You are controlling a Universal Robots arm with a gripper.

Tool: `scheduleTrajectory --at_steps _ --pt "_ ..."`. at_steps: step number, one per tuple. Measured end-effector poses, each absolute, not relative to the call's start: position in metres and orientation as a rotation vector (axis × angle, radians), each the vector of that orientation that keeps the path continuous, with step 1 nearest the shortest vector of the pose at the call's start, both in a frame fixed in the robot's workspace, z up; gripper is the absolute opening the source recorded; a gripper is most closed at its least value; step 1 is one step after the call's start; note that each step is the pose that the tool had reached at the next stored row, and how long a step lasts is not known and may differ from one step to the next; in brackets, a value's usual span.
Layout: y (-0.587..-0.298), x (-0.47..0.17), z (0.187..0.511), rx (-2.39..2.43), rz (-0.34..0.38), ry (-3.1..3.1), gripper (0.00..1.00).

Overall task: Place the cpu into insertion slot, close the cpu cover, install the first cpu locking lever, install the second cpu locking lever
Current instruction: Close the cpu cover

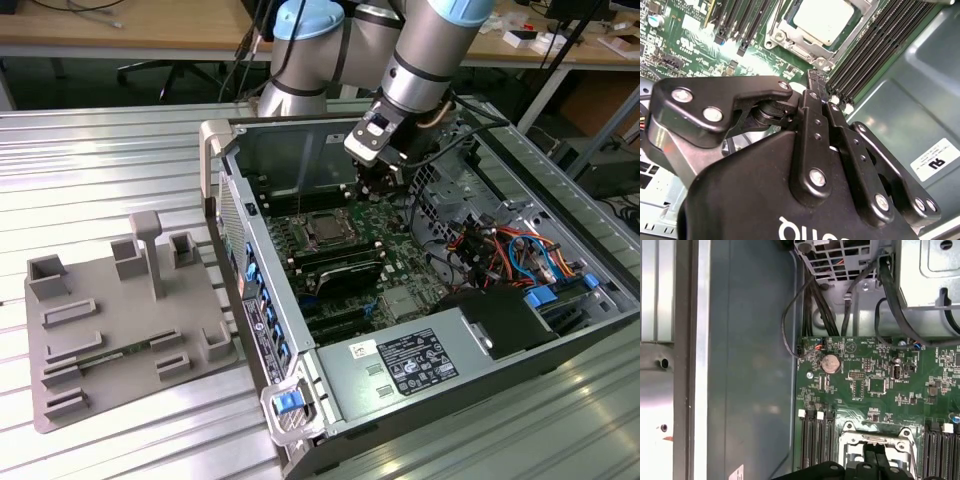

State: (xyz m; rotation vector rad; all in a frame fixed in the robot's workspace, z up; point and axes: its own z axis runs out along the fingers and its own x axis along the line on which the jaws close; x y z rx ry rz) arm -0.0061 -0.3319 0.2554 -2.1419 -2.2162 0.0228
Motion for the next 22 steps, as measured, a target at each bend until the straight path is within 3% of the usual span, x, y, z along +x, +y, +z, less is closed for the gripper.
scheduleTrajectory --at_steps 22 --pt "-0.347 -0.043 0.236 -2.114 0.008 -2.23 0.11"
